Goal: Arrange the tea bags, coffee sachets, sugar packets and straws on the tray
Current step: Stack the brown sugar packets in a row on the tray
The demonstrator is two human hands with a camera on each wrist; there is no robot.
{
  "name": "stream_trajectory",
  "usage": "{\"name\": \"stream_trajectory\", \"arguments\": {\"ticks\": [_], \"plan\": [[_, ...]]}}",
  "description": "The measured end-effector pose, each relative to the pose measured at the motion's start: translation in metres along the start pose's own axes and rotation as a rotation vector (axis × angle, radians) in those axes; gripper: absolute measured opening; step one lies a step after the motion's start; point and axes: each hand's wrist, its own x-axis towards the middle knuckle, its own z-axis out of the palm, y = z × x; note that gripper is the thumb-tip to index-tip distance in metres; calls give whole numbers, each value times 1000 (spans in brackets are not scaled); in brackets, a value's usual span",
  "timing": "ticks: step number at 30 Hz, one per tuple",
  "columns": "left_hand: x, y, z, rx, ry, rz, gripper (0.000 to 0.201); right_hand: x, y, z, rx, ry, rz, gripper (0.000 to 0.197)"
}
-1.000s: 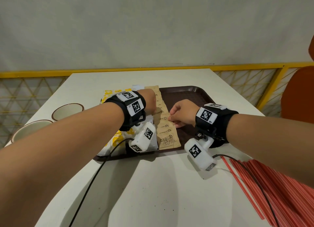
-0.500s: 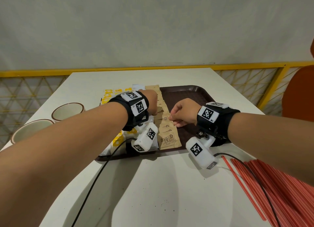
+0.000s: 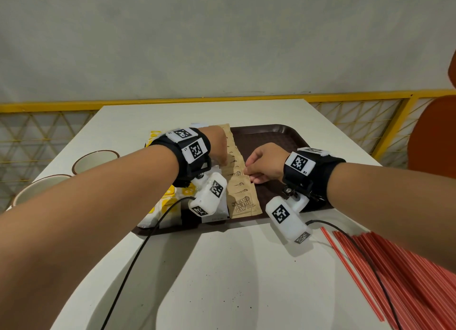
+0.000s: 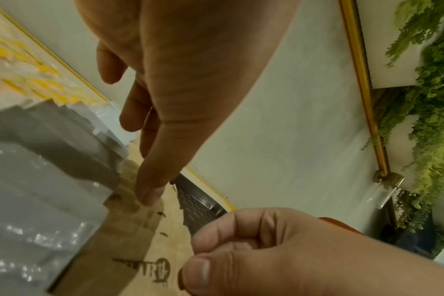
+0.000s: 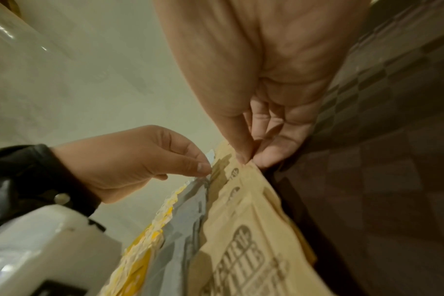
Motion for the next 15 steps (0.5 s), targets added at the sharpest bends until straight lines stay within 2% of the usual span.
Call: {"name": "stream_trajectory", "arguments": {"ticks": [3, 8, 15], "plan": [[-3, 2, 4, 32, -48, 24, 32, 3, 3, 0, 20, 20, -20, 16], [-3, 2, 10, 56, -51, 18, 26, 4, 3, 0, 36, 36, -30, 15], [-4, 3, 6, 36, -25, 7, 26, -1, 2, -2, 29, -24, 4, 20]]}}
